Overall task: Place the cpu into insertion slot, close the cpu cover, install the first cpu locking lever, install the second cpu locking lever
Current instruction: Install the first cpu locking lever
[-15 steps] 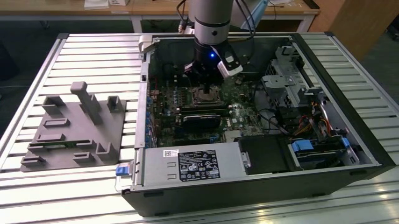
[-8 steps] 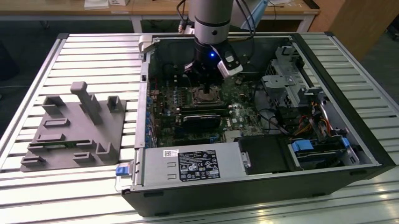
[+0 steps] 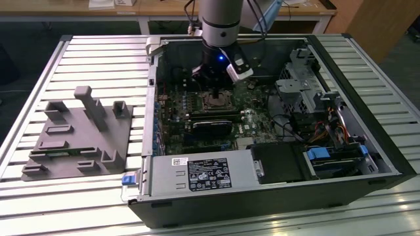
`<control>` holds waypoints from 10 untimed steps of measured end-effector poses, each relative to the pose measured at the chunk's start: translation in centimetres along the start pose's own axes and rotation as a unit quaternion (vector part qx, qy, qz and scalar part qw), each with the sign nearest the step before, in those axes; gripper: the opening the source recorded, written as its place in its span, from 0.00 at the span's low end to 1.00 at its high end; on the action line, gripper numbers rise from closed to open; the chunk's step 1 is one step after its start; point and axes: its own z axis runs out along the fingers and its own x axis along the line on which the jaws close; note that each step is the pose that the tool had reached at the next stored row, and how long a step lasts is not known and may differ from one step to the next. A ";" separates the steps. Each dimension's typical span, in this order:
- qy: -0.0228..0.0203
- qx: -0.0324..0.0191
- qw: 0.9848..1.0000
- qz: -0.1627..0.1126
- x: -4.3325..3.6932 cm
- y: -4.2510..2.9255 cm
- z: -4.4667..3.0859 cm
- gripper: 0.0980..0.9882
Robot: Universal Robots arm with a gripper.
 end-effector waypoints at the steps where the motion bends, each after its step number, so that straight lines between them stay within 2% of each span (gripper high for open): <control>1: 0.000 0.000 1.000 0.000 0.13 0.00 0.00 0.01; 10: 0.000 0.000 1.000 0.000 1.44 -0.02 -0.02 0.01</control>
